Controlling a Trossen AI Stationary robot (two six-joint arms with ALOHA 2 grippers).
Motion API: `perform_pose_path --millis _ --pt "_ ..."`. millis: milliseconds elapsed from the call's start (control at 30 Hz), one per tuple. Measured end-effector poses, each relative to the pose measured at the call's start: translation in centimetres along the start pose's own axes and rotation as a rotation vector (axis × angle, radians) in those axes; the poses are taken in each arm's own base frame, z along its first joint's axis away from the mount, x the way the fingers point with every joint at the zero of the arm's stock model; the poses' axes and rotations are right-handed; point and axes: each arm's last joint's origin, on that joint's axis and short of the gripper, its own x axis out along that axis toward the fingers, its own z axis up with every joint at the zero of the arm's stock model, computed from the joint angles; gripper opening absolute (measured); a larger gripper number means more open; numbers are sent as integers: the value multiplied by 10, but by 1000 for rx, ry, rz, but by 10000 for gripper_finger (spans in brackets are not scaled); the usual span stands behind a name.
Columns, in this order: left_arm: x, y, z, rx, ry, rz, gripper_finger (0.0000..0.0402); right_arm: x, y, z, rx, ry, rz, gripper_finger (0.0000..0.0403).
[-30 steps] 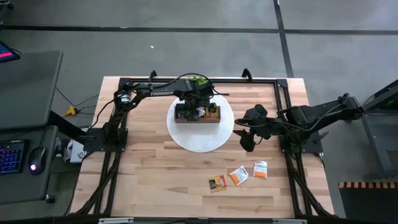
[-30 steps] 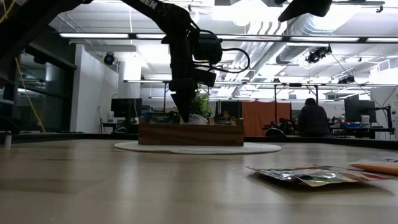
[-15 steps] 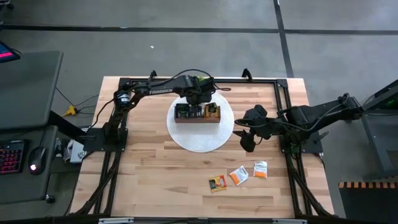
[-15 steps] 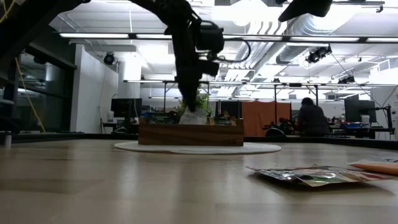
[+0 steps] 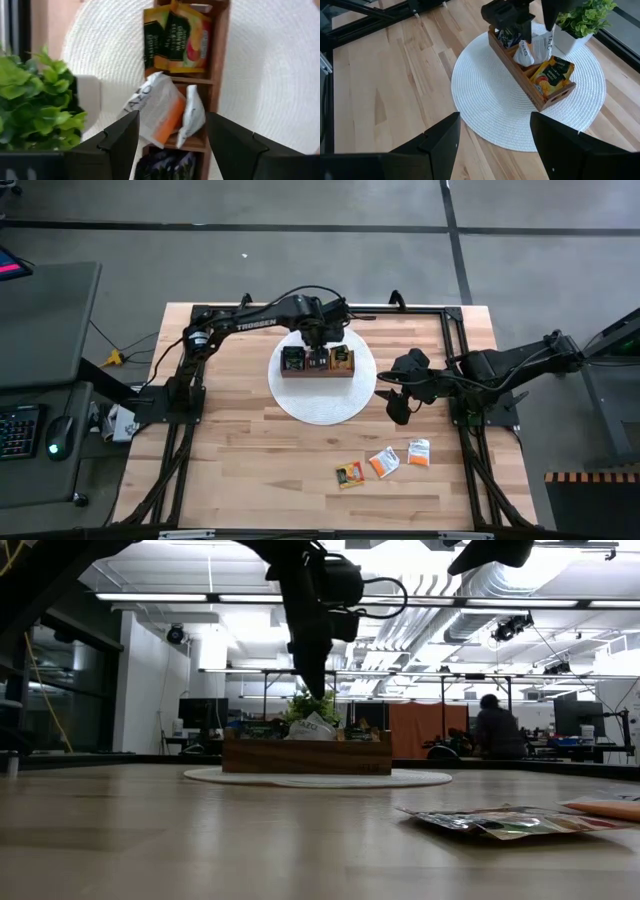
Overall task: Pick & Place Tea
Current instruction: Put the white orange tea bag into the middle section of the wooden organizer
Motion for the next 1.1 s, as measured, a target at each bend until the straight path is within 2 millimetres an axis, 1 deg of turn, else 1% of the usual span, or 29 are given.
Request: perform_pose_path --millis 167,267,400,500,600,700,767,833,900,967,1000,1100 --pt "-1 -5 1 -14 -9 -51 223 0 0 0 -5 1 1 236" --pt "-9 -6 -2 -14 -14 -67 223 0 0 0 -7 3 4 236" --pt "-14 -6 -3 -28 -24 -94 223 0 0 0 -8 11 15 236" --pt "-23 -7 -3 -37 -50 -95 223 0 1 0 -8 14 19 236" --pt "-34 -8 -10 -40 -26 -99 223 0 1 0 -8 14 19 236" --pt "-44 -8 -10 -46 -55 -92 223 0 1 0 -8 14 19 236" --pt "-51 -9 -16 -55 -32 -92 223 0 1 0 -8 14 19 236" --pt "-57 -8 -16 -60 -56 -77 223 0 1 0 -11 14 19 236" --pt "-65 -9 -23 -66 -28 -67 223 0 1 0 -13 14 19 236" --pt "-72 -9 -24 -59 -38 -31 223 0 1 0 -14 14 19 236" --pt "-74 -8 -24 -59 -44 -24 223 0 1 0 -16 14 19 236" --pt "-75 -10 -31 -64 11 -49 223 0 1 -1 -16 17 24 236"
